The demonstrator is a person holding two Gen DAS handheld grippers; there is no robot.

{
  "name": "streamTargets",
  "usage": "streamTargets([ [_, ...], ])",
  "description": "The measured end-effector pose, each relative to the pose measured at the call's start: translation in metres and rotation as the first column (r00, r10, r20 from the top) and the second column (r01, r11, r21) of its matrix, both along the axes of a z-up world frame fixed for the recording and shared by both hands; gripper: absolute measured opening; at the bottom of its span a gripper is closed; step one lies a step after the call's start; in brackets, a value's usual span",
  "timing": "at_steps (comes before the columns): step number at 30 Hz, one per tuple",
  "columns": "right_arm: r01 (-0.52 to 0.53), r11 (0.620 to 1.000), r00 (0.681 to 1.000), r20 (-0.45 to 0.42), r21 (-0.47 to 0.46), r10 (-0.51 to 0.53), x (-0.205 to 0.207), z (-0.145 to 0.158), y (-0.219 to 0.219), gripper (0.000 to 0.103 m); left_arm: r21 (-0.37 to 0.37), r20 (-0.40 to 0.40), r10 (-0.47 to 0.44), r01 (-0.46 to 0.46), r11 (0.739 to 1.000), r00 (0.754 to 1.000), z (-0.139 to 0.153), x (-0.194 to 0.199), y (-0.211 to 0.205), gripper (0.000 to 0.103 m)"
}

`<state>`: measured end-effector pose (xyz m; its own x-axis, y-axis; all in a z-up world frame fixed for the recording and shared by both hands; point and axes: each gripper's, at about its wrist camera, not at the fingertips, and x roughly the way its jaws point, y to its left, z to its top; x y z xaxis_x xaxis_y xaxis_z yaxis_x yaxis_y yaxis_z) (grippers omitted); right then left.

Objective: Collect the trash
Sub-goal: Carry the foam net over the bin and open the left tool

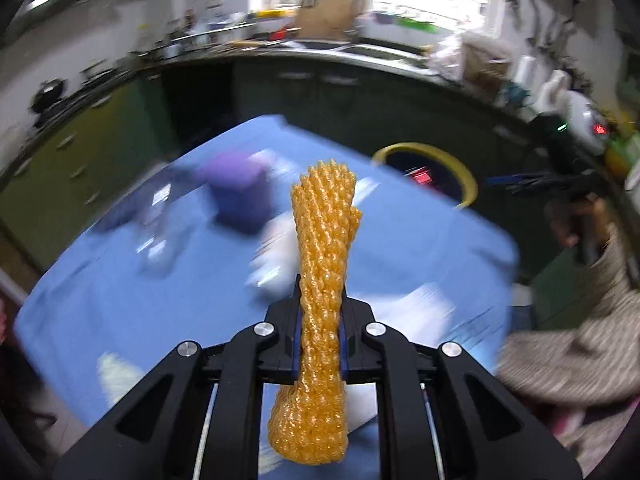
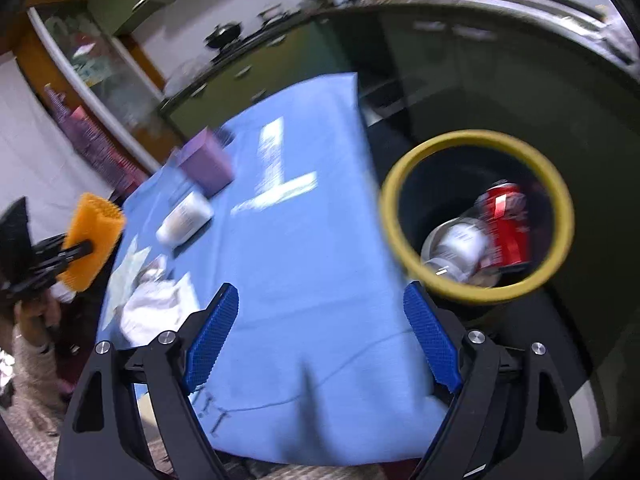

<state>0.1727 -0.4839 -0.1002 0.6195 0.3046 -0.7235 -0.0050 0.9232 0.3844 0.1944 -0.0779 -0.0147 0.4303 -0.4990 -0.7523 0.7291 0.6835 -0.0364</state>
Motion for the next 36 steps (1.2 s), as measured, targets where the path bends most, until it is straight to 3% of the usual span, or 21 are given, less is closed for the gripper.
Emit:
streamTargets([
  [3, 0.084, 0.995, 0.996, 0.041, -0.052, -0.082, -0.016, 0.008, -0.024, 0.084, -0.042, -0.089, -0.086, 0.082, 0.996, 0.992, 0.004, 0.011, -0.061, 0.013],
  [8, 0.18, 0.983, 0.98, 0.083, 0.016, -0.181, -0.05, 0.005, -0.077, 0.084, -0.044, -0.19, -0.183, 0.178, 0.983, 0.965, -0.007, 0.039, -0.173, 0.014],
  [13, 0.249, 0.966, 0.963, 0.093, 0.072, -0.255, -0.076, -0.006, -0.12, 0.084, 0.02, -0.312, -0.167, 0.182, 0.983, 0.935, -0.051, 0.078, -0.283, 0.014],
  [18, 0.306, 0.943, 0.945, 0.08, 0.132, -0.318, -0.095, -0.021, -0.158, 0.084, 0.086, -0.33, -0.11, 0.146, 0.985, 0.937, -0.096, 0.111, -0.36, 0.017],
  [20, 0.332, 0.932, 0.937, 0.065, 0.145, -0.344, -0.1, -0.027, -0.172, 0.084, 0.102, -0.344, -0.09, 0.133, 0.986, 0.934, -0.109, 0.118, -0.374, 0.022],
  [22, 0.349, 0.924, 0.931, 0.058, 0.157, -0.361, -0.104, -0.031, -0.183, 0.084, 0.125, -0.359, -0.061, 0.113, 0.986, 0.931, -0.124, 0.125, -0.384, 0.038],
  [24, 0.36, 0.918, 0.926, 0.054, 0.165, -0.373, -0.106, -0.033, -0.19, 0.084, 0.15, -0.356, -0.033, 0.092, 0.984, 0.934, -0.134, 0.132, -0.388, 0.047],
  [26, 0.358, 0.918, 0.927, 0.054, 0.17, -0.371, -0.107, -0.034, -0.193, 0.084, 0.145, -0.363, -0.025, 0.083, 0.986, 0.932, -0.136, 0.133, -0.379, 0.048],
  [29, 0.347, 0.923, 0.932, 0.053, 0.166, -0.359, -0.103, -0.034, -0.187, 0.084, 0.092, -0.361, -0.032, 0.069, 0.993, 0.932, -0.123, 0.131, -0.366, 0.066],
  [31, 0.331, 0.93, 0.937, 0.056, 0.162, -0.344, -0.098, -0.032, -0.18, 0.085, 0.01, -0.341, -0.052, 0.059, 0.998, 0.939, -0.101, 0.125, -0.348, 0.069],
  [33, 0.31, 0.939, 0.945, 0.058, 0.148, -0.321, -0.092, -0.028, -0.167, 0.085, -0.103, -0.291, -0.082, 0.055, 0.993, 0.953, -0.07, 0.112, -0.317, 0.07],
  [36, 0.263, 0.958, 0.961, 0.06, 0.118, -0.271, -0.078, -0.021, -0.144, 0.085, -0.2, -0.189, -0.089, 0.05, 0.978, 0.978, -0.033, 0.091, -0.275, 0.084],
])
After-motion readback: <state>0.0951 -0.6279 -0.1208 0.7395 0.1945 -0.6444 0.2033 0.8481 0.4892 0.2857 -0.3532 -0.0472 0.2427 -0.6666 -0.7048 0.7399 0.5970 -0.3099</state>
